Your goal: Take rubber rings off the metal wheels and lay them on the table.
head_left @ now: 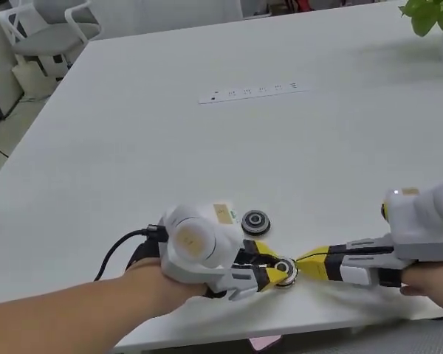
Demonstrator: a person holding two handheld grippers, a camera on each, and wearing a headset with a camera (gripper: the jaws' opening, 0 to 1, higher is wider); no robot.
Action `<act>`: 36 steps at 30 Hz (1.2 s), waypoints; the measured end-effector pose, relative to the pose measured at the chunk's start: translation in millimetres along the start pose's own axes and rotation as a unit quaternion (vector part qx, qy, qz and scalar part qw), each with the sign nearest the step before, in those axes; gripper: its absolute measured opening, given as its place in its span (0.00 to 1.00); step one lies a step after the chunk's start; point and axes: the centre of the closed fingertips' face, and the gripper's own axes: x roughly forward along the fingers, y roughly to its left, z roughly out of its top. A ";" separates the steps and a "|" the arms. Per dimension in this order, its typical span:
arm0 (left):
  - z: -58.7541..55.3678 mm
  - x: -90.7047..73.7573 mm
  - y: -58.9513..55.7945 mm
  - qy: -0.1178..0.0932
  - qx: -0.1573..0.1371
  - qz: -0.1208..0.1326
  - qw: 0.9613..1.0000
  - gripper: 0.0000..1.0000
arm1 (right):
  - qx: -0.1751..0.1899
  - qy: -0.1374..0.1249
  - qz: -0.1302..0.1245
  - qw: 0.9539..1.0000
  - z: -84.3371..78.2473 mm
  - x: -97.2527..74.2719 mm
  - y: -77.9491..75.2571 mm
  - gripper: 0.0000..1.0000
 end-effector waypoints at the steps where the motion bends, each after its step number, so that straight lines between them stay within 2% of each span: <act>1: 0.0 0.0 0.0 0.001 0.000 0.000 1.000 0.12 | 0.000 0.001 0.000 1.000 -0.1 0.2 0.8 0.00; 10: 0.1 0.4 0.3 0.007 0.002 0.001 1.000 0.12 | -0.008 0.004 0.004 1.000 0.4 1.8 5.9 0.00; 36: 0.8 0.5 -0.9 0.006 0.000 0.000 1.000 0.12 | -0.018 0.000 0.027 0.999 0.2 4.6 15.2 0.00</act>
